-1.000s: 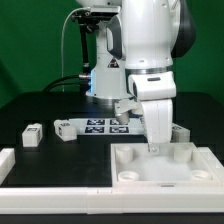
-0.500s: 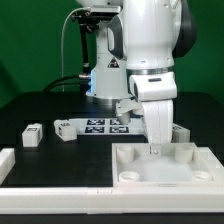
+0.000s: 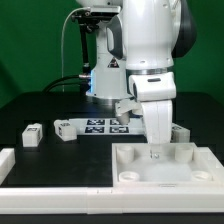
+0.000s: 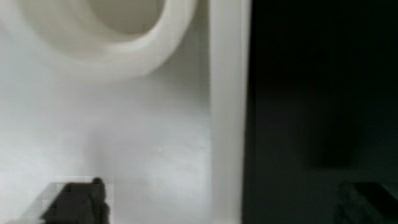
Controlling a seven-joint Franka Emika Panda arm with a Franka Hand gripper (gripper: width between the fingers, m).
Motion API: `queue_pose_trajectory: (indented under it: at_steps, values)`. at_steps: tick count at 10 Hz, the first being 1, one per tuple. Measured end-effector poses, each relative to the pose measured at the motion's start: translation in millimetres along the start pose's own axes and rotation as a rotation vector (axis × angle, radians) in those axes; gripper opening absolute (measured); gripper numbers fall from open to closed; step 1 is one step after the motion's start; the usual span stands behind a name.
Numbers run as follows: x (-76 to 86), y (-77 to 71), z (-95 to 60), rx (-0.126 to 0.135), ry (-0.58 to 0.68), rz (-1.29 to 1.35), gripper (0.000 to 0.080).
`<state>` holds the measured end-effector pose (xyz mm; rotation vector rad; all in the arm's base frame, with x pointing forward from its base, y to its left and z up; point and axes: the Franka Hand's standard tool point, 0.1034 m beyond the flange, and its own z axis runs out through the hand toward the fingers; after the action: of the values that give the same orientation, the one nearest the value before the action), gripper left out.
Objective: Assemble one leg
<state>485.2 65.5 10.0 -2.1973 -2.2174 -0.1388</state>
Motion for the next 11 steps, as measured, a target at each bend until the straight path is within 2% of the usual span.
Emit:
queue_pose_trajectory:
  at_steps: [3, 4, 6, 8, 11]
  values:
    - [-0.2, -1.1, -0.5, 0.000, -0.001, 0.006, 0.0649]
    - [1.2, -4.9, -5.2, -0.005, -0.002, 0.032, 0.0649]
    - [8.6, -16.7, -25.0, -0.028, -0.008, 0.076, 0.0649]
    - [15.3, -21.6, -46.1, -0.045, -0.019, 0.125, 0.0649]
    - [13.8, -23.9, -40.7, -0.036, -0.016, 0.205, 0.0649]
